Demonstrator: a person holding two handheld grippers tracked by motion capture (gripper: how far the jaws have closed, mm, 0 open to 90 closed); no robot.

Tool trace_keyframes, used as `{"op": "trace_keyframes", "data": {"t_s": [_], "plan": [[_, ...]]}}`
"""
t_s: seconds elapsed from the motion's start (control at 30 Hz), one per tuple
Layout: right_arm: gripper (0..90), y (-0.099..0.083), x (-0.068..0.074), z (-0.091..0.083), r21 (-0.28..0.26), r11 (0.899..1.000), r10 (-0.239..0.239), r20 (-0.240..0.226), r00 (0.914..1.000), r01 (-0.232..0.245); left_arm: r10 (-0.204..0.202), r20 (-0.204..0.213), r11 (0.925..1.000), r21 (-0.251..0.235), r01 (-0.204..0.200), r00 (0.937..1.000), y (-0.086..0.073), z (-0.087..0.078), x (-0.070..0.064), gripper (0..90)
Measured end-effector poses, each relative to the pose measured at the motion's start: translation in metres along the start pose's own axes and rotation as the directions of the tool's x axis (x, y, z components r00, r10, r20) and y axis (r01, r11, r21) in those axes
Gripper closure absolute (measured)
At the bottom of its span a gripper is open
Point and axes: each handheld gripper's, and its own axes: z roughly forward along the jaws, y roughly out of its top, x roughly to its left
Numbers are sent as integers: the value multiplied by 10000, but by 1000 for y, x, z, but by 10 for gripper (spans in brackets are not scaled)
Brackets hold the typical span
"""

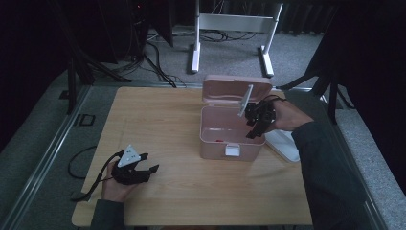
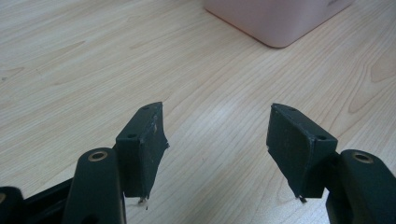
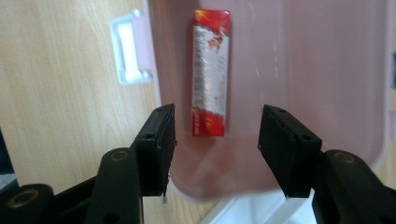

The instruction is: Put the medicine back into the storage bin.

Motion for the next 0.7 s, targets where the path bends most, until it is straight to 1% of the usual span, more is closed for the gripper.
{"op": "trace_keyframes", "data": {"t_s": [0.07, 0.1, 0.13, 0.2, 0.23, 0.33, 0.43, 0.5, 0.57, 0.67, 0.7], "plan": [[462, -7, -1, -4, -184, 9996, 212, 56, 9998, -211, 9, 0, 10000, 1, -9, 10000, 0, 0, 0, 372], [462, -7, -1, -4, -184, 9996, 212, 56, 9998, -211, 9, 0, 10000, 1, -9, 10000, 0, 0, 0, 373], [462, -18, -3, -8, -330, 9981, 521, 177, 9985, -515, 21, 1, 10000, 12, -21, 10000, 0, 0, 0, 373], [462, -21, -3, -9, -377, 9976, 592, 181, 9981, -585, 28, 4, 10000, 18, -28, 10000, 0, 0, 0, 373], [462, -26, -4, -10, -426, 9962, 771, 259, 9967, -760, 29, 4, 10000, 18, -29, 10000, 0, 0, 0, 373], [474, -37, -6, -12, -555, 9929, 1065, 299, 9939, -1048, 32, 0, 10000, 27, -32, 10000, 0, 0, 0, 373], [509, -50, -10, -15, -676, 9866, 1507, 309, 9881, -1484, 53, -9, 10000, 41, -53, 10000, 0, 1, 0, 373], [534, -58, -12, -16, -632, 9823, 1784, 271, 9836, -1764, 63, -21, 10000, 53, -63, 10000, 0, 1, 0, 373], [545, -66, -14, -16, -623, 9795, 1943, 386, 9802, -1917, 78, -29, 10000, 59, -78, 10000, 0, 0, 0, 373], [556, -79, -20, -17, -692, 9716, 2295, 465, 9722, -2261, 87, -33, 9999, 85, -87, 10000, 0, 1, 0, 373], [560, -85, -22, -17, -713, 9669, 2489, 511, 9672, -2451, 86, -33, 9999, 87, -86, 10000, 0, 1, 0, 373]]}}
